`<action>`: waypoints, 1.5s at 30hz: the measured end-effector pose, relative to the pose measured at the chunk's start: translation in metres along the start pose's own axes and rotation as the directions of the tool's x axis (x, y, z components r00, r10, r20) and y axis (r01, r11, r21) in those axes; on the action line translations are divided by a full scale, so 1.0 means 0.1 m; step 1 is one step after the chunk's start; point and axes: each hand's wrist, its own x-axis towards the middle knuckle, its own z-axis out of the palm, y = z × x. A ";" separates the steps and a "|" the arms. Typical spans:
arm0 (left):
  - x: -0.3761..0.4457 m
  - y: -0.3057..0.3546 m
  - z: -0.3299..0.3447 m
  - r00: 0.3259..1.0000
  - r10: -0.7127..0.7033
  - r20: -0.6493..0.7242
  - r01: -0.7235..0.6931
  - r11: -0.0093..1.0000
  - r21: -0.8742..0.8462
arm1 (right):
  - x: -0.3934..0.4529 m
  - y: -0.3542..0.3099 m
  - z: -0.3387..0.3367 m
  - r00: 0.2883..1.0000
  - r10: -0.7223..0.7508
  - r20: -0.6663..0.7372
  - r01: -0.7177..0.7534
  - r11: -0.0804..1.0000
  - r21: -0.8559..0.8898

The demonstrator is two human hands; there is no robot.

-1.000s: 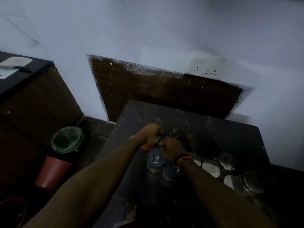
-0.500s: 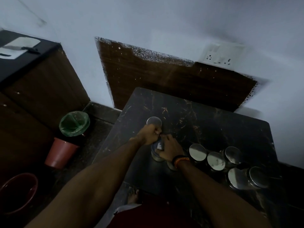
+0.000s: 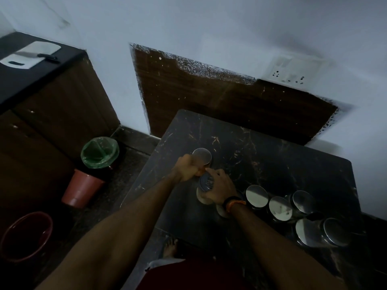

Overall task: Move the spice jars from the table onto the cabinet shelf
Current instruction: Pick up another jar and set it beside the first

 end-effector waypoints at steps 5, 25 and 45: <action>0.06 0.29 -0.21 0.998 0.052 0.016 -0.046 0.956 -0.289 | -0.04 -0.16 -0.44 0.999 0.023 -0.042 -0.008 0.943 0.332; -0.08 1.17 -0.22 0.844 0.382 0.375 0.332 0.177 -0.927 | -0.12 -0.31 -2.18 0.927 -0.175 -0.332 0.371 0.286 0.883; -0.10 2.02 -0.47 0.856 0.518 -0.011 -0.347 0.558 -0.754 | -0.13 -0.71 -2.87 0.896 -0.068 -0.438 0.442 0.189 0.877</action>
